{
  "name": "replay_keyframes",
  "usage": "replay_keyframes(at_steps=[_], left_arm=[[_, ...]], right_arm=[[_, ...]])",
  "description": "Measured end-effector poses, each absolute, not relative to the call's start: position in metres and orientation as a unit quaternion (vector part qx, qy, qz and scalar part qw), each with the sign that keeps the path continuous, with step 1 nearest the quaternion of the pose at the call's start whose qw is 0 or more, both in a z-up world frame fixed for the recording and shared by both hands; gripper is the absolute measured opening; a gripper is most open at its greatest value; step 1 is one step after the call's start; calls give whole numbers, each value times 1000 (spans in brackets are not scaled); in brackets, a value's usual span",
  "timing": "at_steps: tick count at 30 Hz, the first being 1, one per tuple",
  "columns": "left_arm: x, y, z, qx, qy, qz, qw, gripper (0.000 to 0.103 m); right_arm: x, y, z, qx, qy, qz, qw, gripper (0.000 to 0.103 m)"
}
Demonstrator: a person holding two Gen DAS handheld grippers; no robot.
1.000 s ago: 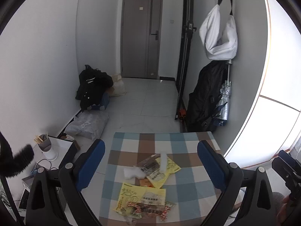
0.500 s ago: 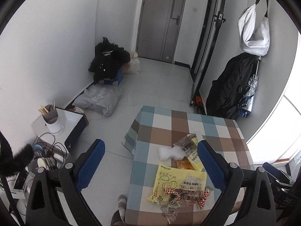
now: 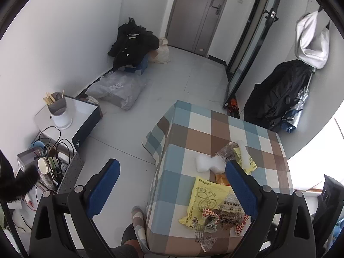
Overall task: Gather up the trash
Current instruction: 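Grasp the red-white checkered snack wrapper with the left gripper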
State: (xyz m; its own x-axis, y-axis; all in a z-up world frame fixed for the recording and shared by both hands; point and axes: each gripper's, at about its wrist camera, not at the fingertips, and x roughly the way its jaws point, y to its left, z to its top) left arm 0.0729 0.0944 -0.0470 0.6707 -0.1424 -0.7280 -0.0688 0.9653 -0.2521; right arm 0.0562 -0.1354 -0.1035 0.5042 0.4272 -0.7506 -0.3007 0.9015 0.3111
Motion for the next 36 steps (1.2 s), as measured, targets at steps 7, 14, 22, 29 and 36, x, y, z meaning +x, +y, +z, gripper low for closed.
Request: replay_keyframes(at_steps=[7,14,22,29,36], left_arm=[[79,112,-55,-167,422,-3,891,97],[83,115,-59,-177,434,5,884,97],[86,111,-62,-182,444,-4,877,97],[87,109,-64,-185,449,-10,874,97],[82,105,-65,-164,444,16,881,97]], right_arm=[[67,-98,-125,55,478,262,836,62],[70,-79,-151,23,504,275,818,39],[71,-75,-154,6,503,274,820,24],[71,-86,-149,38,496,275,823,22],[65,-114,-132,93,466,277,835,22]])
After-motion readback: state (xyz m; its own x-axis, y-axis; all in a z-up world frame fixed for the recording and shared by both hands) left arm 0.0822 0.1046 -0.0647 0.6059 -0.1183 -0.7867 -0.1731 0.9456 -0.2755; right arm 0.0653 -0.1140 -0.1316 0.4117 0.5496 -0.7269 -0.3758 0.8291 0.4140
